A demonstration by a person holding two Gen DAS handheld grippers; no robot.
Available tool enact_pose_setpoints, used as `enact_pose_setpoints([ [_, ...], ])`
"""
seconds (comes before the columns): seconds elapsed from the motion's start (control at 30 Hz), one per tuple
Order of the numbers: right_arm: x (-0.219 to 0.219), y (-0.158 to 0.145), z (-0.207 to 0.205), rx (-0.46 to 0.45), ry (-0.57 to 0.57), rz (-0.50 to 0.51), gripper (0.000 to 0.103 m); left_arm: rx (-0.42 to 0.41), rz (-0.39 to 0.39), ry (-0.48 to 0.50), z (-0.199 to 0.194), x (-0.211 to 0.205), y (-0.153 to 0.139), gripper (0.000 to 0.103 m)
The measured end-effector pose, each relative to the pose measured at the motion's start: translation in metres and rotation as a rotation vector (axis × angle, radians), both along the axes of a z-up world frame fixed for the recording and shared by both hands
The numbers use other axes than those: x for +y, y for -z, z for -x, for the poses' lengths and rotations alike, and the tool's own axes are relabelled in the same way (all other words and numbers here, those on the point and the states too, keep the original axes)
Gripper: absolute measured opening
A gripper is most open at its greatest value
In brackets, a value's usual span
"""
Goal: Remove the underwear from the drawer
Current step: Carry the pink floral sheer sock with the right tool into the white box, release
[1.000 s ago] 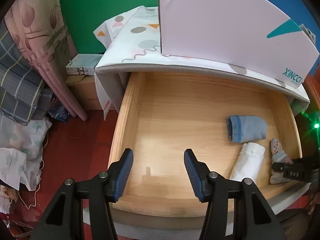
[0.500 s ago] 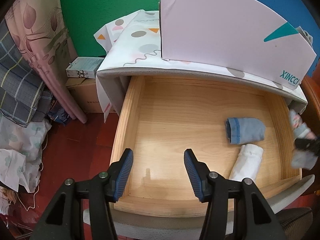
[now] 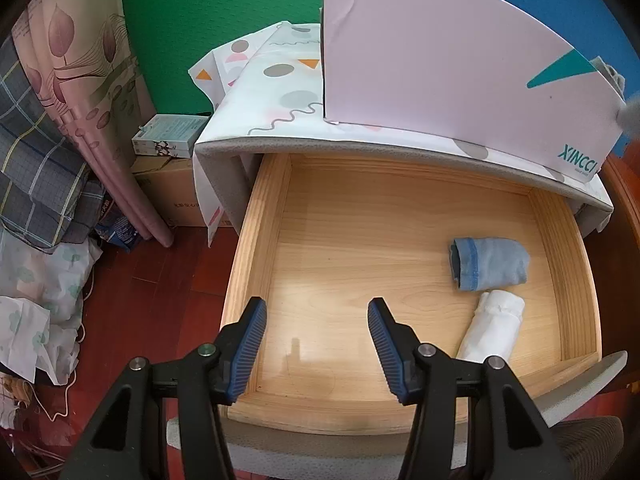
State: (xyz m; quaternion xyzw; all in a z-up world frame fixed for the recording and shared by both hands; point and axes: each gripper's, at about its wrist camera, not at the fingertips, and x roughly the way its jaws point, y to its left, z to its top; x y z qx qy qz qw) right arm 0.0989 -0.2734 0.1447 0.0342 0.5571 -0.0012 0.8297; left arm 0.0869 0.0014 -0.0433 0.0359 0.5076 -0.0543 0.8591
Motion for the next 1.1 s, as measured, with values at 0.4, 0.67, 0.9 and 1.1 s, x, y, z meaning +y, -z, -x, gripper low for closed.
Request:
enact_pose_setpoints([
  [0.4, 0.014, -0.030, -0.090, -0.066, 0.003, 0.047, 0.024, -0.003, -0.009, -0.012, 0.000, 0.005, 0.001, 0.054],
  [0.67, 0.029, 0.016, -0.133, 0.016, -0.029, 0.070, 0.024, -0.017, -0.014, -0.026, 0.001, 0.015, 0.000, 0.054],
  [0.9, 0.034, 0.051, -0.150, 0.066, -0.034, 0.061, 0.026, -0.020, -0.005, -0.026, 0.000, 0.019, -0.001, 0.054],
  [1.1, 0.038, 0.064, -0.156, 0.074, -0.038, 0.051, 0.029, -0.026, -0.027, 0.001, 0.001, 0.013, 0.000, 0.054],
])
